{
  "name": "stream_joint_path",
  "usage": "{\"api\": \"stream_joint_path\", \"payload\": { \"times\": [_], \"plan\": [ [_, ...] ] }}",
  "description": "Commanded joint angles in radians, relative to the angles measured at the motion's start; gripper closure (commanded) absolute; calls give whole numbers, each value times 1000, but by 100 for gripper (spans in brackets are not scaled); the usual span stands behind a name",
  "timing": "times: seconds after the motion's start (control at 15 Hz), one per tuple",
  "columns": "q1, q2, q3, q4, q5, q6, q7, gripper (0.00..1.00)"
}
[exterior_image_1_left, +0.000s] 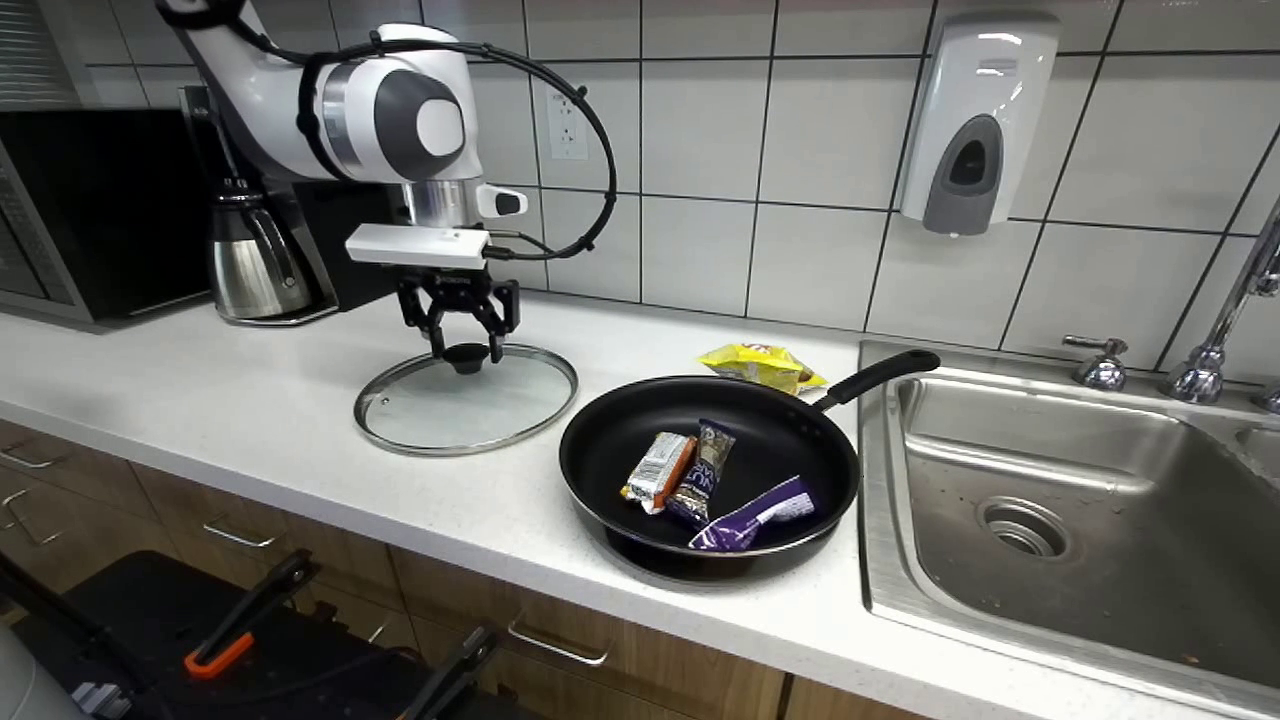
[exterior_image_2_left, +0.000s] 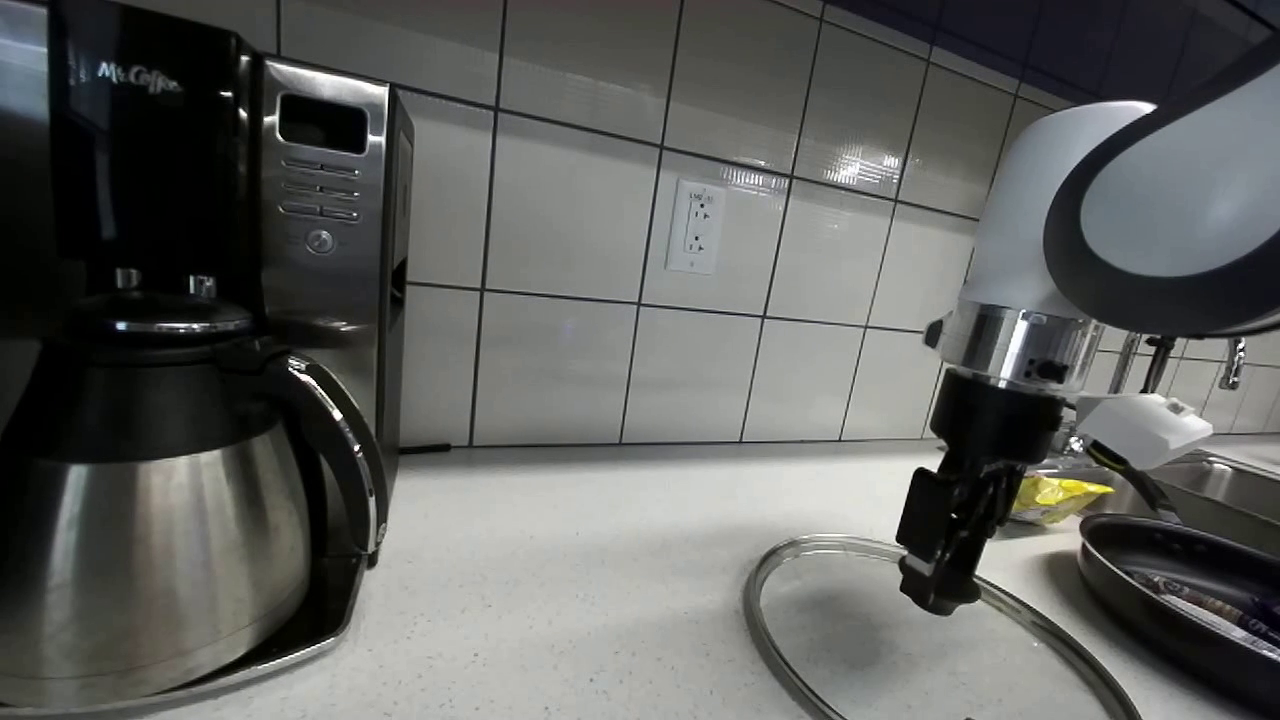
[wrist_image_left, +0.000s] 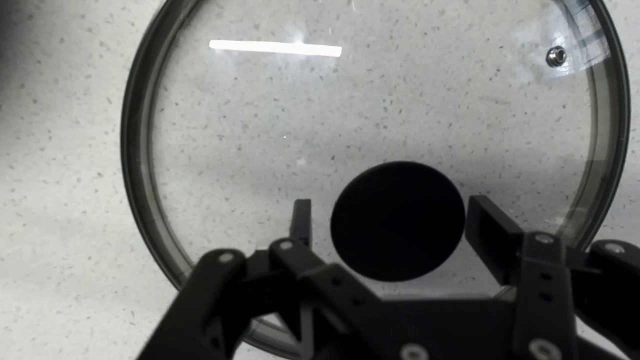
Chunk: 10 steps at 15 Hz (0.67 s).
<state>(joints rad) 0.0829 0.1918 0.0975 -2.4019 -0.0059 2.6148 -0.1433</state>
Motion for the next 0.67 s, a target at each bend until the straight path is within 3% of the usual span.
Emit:
{"api": "stream_joint_path", "payload": {
  "times": [0.0, 0.07, 0.6],
  "plan": [
    [-7, -5, 16, 9, 20, -11, -22, 51],
    [-7, -6, 17, 8, 20, -11, -21, 60],
    [-18, -107, 13, -10, 18, -36, -59, 61]
  ]
}}
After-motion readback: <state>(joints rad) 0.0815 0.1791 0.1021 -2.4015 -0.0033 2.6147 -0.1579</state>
